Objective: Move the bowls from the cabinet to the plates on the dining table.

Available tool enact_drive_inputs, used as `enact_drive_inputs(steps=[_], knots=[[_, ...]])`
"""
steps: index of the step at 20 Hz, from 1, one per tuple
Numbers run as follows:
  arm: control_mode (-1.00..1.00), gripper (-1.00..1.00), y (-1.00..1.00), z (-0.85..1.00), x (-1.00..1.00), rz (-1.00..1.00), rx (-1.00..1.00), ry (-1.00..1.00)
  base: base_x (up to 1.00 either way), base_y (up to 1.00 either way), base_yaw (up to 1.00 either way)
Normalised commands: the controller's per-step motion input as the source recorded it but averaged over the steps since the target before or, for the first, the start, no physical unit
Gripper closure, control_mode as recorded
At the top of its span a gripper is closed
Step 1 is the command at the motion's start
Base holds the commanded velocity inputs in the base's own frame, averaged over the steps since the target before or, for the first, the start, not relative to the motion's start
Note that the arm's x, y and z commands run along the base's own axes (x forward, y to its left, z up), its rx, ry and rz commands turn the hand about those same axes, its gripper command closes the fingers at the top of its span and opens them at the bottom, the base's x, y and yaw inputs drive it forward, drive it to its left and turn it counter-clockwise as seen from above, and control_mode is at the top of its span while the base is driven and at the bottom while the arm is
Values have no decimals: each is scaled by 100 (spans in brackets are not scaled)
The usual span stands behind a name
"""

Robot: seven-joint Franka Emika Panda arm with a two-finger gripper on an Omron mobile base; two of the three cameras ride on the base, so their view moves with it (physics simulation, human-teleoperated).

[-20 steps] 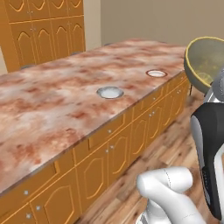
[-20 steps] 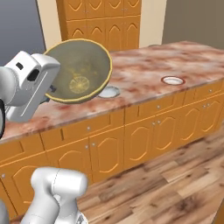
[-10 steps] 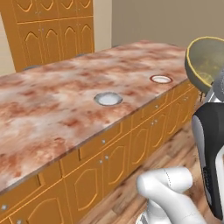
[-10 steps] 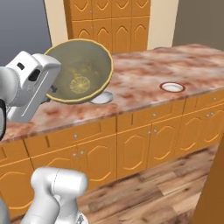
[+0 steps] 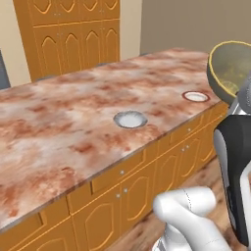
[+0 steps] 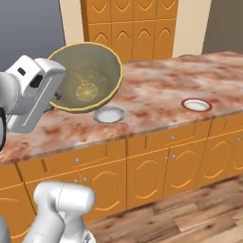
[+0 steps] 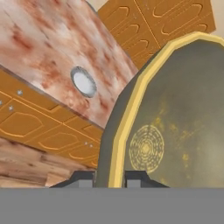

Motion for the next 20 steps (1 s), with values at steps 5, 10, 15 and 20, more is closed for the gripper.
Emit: enact_drive_inputs(steps=[5, 10, 15, 20], knots=[[100, 100, 0, 0, 0, 0, 0, 0, 57, -18, 20], [100, 100, 0, 0, 0, 0, 0, 0, 49, -15, 20], [100, 100, 0, 0, 0, 0, 0, 0, 39, -14, 19], [100, 100, 0, 0, 0, 0, 0, 0, 43, -17, 19]])
